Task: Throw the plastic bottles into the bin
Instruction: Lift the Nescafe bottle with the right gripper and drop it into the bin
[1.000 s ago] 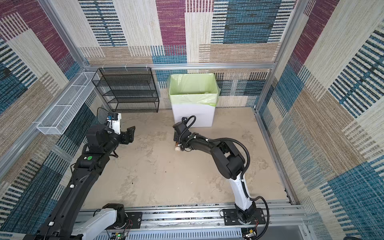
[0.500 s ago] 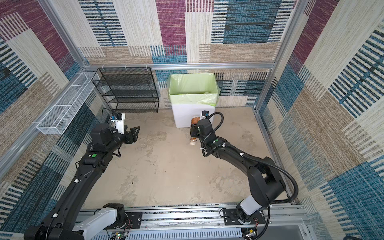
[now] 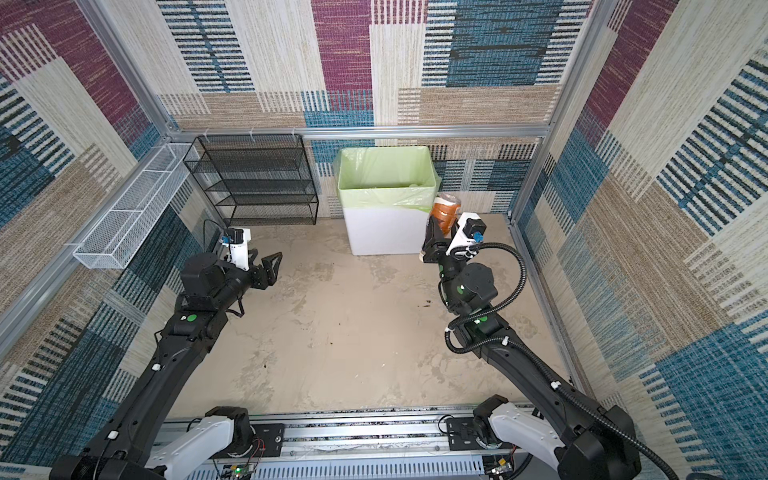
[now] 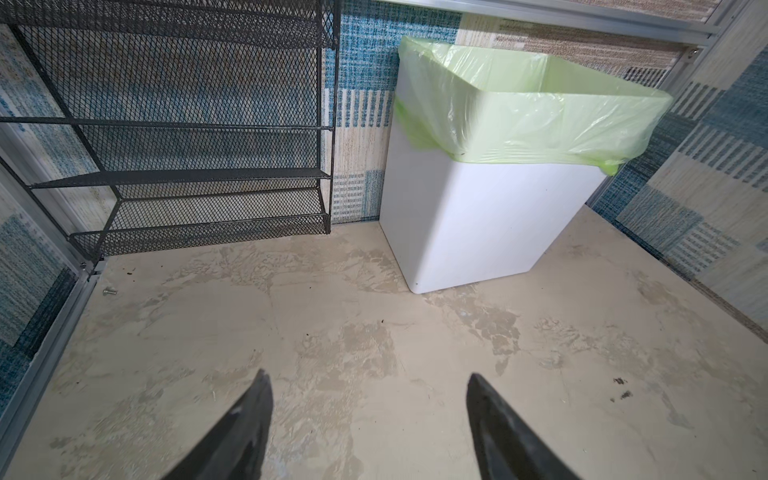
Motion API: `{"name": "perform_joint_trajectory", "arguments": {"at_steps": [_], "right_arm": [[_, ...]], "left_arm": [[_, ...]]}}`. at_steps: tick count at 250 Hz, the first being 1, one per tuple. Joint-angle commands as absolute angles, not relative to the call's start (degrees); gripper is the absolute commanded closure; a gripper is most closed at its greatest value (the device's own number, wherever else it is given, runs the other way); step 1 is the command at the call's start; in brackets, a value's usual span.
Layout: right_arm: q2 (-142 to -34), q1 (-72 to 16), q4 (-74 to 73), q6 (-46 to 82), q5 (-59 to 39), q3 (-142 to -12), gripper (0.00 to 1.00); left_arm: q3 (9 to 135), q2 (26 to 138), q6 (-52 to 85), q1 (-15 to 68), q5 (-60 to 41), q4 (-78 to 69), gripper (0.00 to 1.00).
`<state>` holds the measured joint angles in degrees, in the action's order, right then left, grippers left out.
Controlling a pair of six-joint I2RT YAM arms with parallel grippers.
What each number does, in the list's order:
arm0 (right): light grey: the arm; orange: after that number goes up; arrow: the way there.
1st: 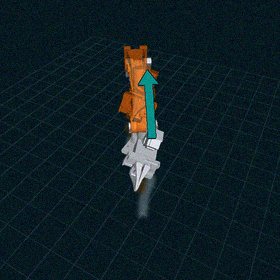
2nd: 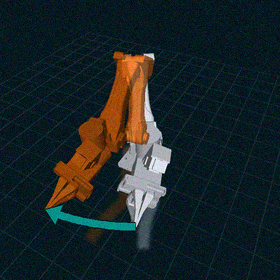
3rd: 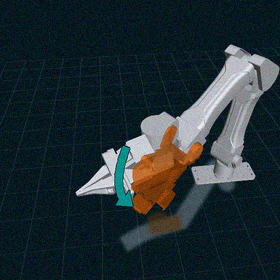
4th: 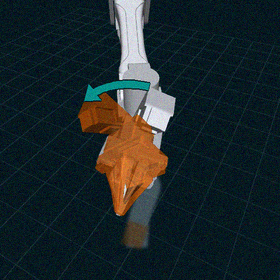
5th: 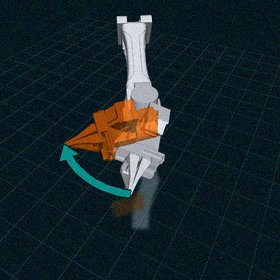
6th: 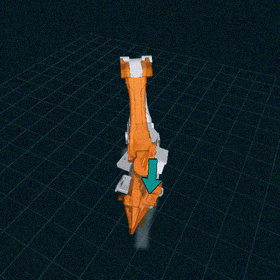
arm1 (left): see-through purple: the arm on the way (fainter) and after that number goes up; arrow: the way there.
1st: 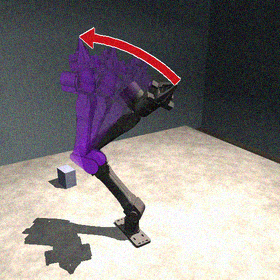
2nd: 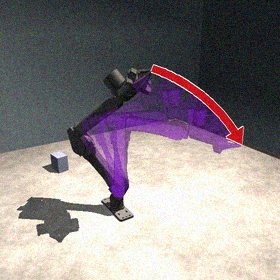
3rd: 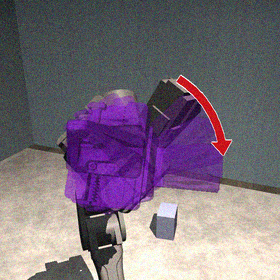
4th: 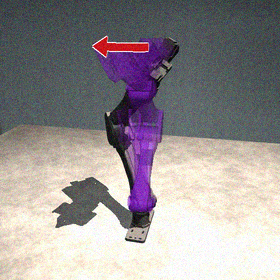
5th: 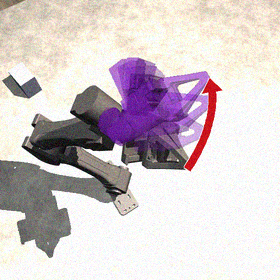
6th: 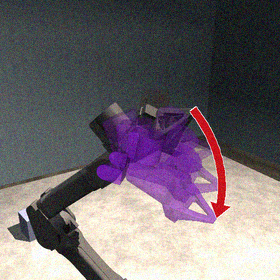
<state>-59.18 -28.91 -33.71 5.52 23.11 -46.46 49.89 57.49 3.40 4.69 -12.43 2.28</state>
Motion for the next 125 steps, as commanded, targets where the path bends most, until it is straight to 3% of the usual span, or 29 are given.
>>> {"name": "perform_joint_trajectory", "arguments": {"at_steps": [1,40,78,95,112,125], "right_arm": [[-60.24,-28.87,-44.57,0.64,23.27,-49.84,0.46],[-72.33,-27.38,-40.64,1.08,21.31,-66.46,0.47],[-97.25,-22.72,-13.13,6.89,14.29,-102.58,0.44],[-108.28,-21.76,0.10,7.48,11.88,-120.18,0.34],[-118.65,-21.03,13.18,7.87,8.95,-138.81,0.16],[-124.16,-20.92,20.48,8.12,8.21,-150.64,0.09]], "left_arm": [[49.50,56.40,3.98,4.84,-13.33,-0.63,0.26],[49.14,55.31,3.82,4.92,-13.16,-1.13,0.26],[49.22,54.49,3.55,5.01,-12.92,-1.02,0.26],[49.45,54.05,3.30,5.02,-13.08,-0.75,0.25],[49.41,53.32,3.07,5.10,-12.66,-0.38,0.24],[49.37,52.97,2.78,5.19,-12.11,-0.35,0.21]]}}
